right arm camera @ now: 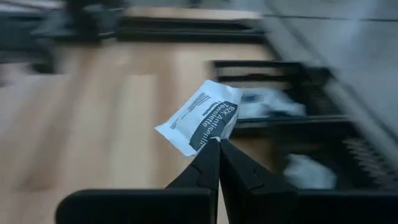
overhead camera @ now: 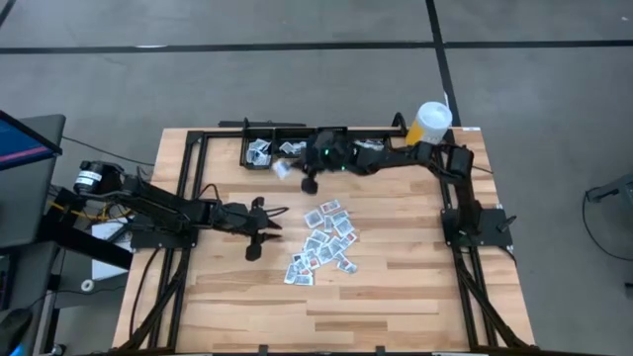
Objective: Pick & Place First Aid Supplies
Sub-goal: Put the black towelette pack into the middle left black bin
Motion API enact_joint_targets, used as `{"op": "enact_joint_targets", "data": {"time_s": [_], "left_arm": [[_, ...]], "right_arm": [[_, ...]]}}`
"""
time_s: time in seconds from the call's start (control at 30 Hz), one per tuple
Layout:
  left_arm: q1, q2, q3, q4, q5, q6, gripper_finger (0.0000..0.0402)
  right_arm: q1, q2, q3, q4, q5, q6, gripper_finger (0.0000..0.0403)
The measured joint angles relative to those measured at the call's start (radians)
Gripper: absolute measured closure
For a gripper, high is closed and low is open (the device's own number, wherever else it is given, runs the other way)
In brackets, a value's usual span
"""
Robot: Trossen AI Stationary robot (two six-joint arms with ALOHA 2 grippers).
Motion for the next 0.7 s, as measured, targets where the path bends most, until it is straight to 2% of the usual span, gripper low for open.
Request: {"op": "enact_joint_targets", "data": {"time_s": [0.07, 0.13, 0.2, 0.7], "left_arm": [[0.000, 0.000, 0.000, 0.002, -0.014, 0.025, 0.0289], [0.000, 0.000, 0.000, 0.008, -0.033, 0.042, 0.0289], [0.000, 0.002, 0.000, 0.028, -0.057, 0.047, 0.0289], [0.000, 0.028, 0.000, 0.082, -0.074, 0.047, 0.0289]], "right_arm": [[-0.040, 0.000, 0.000, 0.014, 0.020, 0.030, 0.0402], [-0.074, 0.000, 0.000, 0.045, -0.031, 0.099, 0.0402], [-0.092, -0.001, 0.000, 0.076, -0.039, 0.142, 0.0402], [-0.192, -0.001, 0.004, 0.091, -0.018, 0.163, 0.0402]]}}
